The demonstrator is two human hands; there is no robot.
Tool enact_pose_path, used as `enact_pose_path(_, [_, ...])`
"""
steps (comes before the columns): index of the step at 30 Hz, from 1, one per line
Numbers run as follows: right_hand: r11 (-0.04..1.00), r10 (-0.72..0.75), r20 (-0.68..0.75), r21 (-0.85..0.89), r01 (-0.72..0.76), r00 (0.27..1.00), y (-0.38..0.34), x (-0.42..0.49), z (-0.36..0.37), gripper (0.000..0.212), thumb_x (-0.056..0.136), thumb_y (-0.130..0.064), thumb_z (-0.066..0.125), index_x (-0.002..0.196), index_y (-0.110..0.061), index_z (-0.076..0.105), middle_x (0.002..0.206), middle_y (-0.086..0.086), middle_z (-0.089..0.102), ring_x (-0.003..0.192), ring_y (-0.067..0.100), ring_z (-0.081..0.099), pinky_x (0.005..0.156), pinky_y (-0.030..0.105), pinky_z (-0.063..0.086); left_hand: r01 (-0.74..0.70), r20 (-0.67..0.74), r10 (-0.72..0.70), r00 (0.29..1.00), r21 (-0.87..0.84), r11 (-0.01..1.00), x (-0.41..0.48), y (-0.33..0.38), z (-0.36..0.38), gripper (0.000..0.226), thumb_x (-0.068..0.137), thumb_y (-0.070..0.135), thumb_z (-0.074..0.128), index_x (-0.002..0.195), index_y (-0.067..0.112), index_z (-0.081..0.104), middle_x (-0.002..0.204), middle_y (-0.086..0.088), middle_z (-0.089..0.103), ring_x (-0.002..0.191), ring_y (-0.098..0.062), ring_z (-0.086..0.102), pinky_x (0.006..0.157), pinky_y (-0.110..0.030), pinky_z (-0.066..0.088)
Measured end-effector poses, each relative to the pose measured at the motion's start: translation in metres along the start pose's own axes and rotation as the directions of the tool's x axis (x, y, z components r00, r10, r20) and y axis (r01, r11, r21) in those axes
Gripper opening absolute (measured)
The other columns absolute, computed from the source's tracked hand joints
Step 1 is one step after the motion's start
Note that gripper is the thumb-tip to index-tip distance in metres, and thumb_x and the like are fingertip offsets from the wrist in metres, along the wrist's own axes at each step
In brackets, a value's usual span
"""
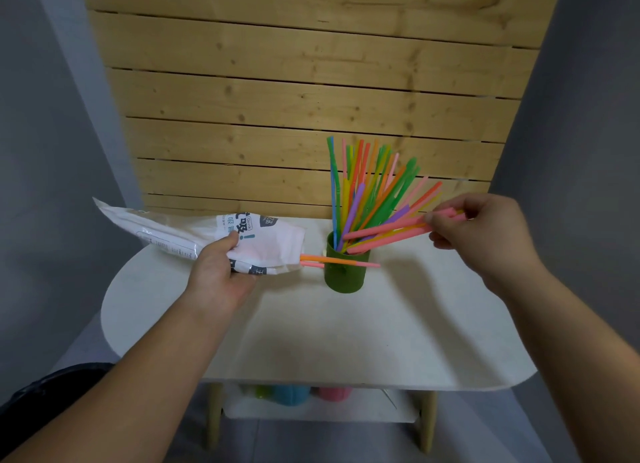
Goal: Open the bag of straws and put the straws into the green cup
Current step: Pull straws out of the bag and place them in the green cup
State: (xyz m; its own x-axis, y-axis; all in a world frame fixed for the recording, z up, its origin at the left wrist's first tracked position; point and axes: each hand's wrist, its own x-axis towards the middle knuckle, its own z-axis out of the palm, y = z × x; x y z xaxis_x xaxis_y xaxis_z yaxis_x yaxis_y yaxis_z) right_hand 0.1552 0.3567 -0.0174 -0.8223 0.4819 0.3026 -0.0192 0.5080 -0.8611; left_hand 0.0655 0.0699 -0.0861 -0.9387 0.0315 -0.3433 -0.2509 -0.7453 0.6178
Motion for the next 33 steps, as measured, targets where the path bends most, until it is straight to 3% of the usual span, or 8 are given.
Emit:
enact_pose_path(2, [1.0,0.029,0.029,0.011,-0.029,0.999,-0.001,0.001,0.004,0.004,0.081,-0.012,0.079,0.078,-0.012,0.075,0.072,0.013,0.072,0.066,0.025,0.073,0.071,0.046,0.063,-0.003,0.014,0.003,1.0,0.001,1.0,0.0,0.001,-0.001,0.015,0.103,0.011,0.053,0.097,0.007,0.066,0.072,-0.004,0.078,0.076,-0.021,0.075,0.052,-0.038,0.062])
enact_pose_path(5, [0.995,0.071,0.074,0.058,-0.075,0.995,-0.002,0.003,0.007,0.006,0.078,-0.008,0.08,0.077,-0.01,0.075,0.074,0.015,0.071,0.067,0.027,0.07,0.068,0.038,0.062,-0.007,0.03,0.008,1.0,-0.007,1.0,0.001,0.003,-0.002,0.014,0.103,0.011,0.053,0.099,0.007,0.066,0.076,-0.005,0.079,0.068,-0.019,0.077,0.053,-0.038,0.062])
enact_pose_path(9, [0.968,0.152,0.126,0.18,-0.174,0.98,-0.001,0.006,0.009,0.01,0.076,-0.004,0.08,0.084,-0.002,0.074,0.071,0.014,0.066,0.062,0.021,0.061,0.057,0.026,0.056,-0.009,0.049,0.01,0.999,-0.007,1.0,0.003,0.004,-0.005,0.014,0.103,0.011,0.053,0.102,0.006,0.067,0.08,-0.006,0.08,0.072,-0.02,0.078,0.061,-0.041,0.064])
enact_pose_path(12, [0.94,0.186,0.147,0.261,-0.219,0.972,0.0,0.009,0.011,0.016,0.077,-0.001,0.079,0.09,0.004,0.072,0.07,0.014,0.063,0.058,0.018,0.057,0.051,0.02,0.054,-0.01,0.043,0.01,0.999,-0.002,1.0,0.004,0.004,-0.004,0.015,0.102,0.011,0.055,0.109,0.006,0.067,0.088,-0.007,0.08,0.087,-0.023,0.076,0.075,-0.045,0.062])
enact_pose_path(19, [0.828,0.23,0.147,0.49,-0.273,0.962,0.007,0.006,0.027,0.018,0.082,-0.009,0.077,0.097,0.0,0.072,0.076,0.009,0.067,0.064,0.014,0.059,0.057,0.019,0.053,-0.015,0.034,0.015,0.999,0.005,1.0,0.005,0.003,-0.004,0.013,0.102,0.011,0.055,0.104,0.007,0.067,0.083,-0.005,0.08,0.076,-0.02,0.077,0.059,-0.039,0.063])
enact_pose_path(24, [0.857,0.186,0.1,0.471,-0.211,0.977,0.009,0.003,0.047,0.013,0.084,-0.011,0.076,0.095,-0.005,0.072,0.079,0.006,0.068,0.068,0.015,0.062,0.061,0.021,0.055,-0.019,0.044,0.019,0.999,0.004,1.0,0.003,0.003,-0.003,0.014,0.102,0.011,0.053,0.102,0.007,0.067,0.083,-0.004,0.08,0.075,-0.019,0.078,0.067,-0.04,0.064])
enact_pose_path(28, [0.885,0.133,0.102,0.434,-0.165,0.986,0.008,0.0,0.058,0.008,0.085,-0.007,0.074,0.09,-0.007,0.069,0.076,0.005,0.065,0.071,0.015,0.068,0.064,0.022,0.058,-0.016,0.04,0.017,0.999,-0.014,1.0,0.002,0.004,-0.003,0.015,0.102,0.009,0.053,0.1,0.007,0.067,0.078,-0.005,0.079,0.068,-0.02,0.077,0.062,-0.043,0.064])
enact_pose_path(33, [0.923,0.091,0.096,0.365,-0.12,0.991,0.013,-0.003,0.069,0.004,0.087,-0.005,0.072,0.085,-0.006,0.068,0.07,0.008,0.067,0.066,0.021,0.067,0.07,0.033,0.061,-0.012,0.033,0.012,0.999,-0.012,1.0,0.002,0.005,-0.004,0.014,0.102,0.01,0.053,0.1,0.008,0.067,0.08,-0.004,0.079,0.07,-0.019,0.078,0.063,-0.038,0.063])
